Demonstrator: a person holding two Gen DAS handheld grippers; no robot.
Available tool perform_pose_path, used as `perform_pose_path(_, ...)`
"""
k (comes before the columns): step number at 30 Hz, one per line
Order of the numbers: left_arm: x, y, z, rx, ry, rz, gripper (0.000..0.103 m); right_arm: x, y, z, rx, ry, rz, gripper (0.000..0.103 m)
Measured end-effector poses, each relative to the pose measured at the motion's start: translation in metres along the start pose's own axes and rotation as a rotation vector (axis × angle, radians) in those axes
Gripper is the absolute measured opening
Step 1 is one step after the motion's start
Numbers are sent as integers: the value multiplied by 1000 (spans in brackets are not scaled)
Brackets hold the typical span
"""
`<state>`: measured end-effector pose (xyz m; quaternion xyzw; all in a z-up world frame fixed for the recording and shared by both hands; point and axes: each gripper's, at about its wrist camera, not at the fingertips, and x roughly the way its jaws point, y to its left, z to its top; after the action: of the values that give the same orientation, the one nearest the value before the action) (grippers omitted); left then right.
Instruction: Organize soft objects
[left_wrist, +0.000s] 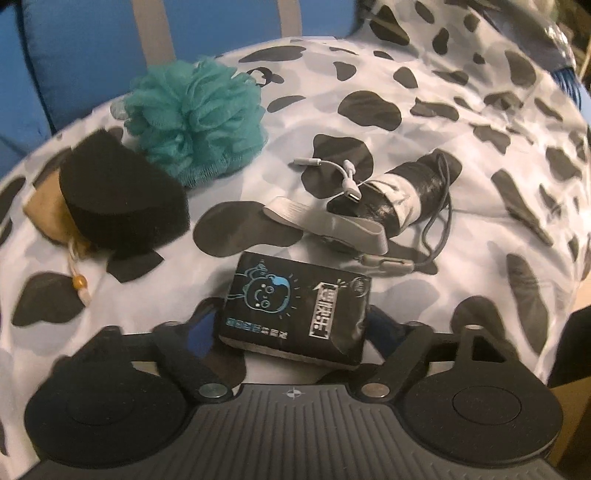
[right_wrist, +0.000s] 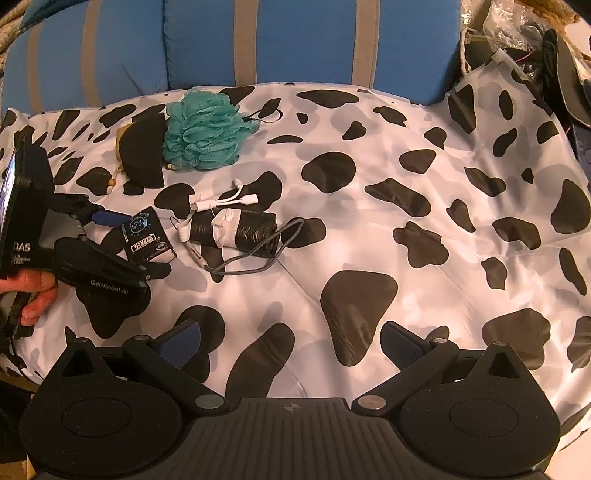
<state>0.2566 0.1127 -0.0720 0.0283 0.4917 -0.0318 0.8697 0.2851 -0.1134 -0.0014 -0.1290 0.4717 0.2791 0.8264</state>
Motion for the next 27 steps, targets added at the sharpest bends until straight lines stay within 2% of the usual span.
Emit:
perform_pose_path(7, -11, -6, 2, -10, 17, 41, 72, -1, 1, -1, 0, -6, 2, 103)
perform_pose_path(17, -72, -20, -1, -59, -68, 74, 72, -2, 12, -3, -38, -39, -5, 103)
perform_pose_path(23, -109, -25, -20, -167, -92, 97, 72, -7, 21, -1, -95, -89, 0, 103)
perform_pose_path(27, -130, -22, -37, -261, -96, 109, 72, -1, 25, -1, -132, -85, 14, 103)
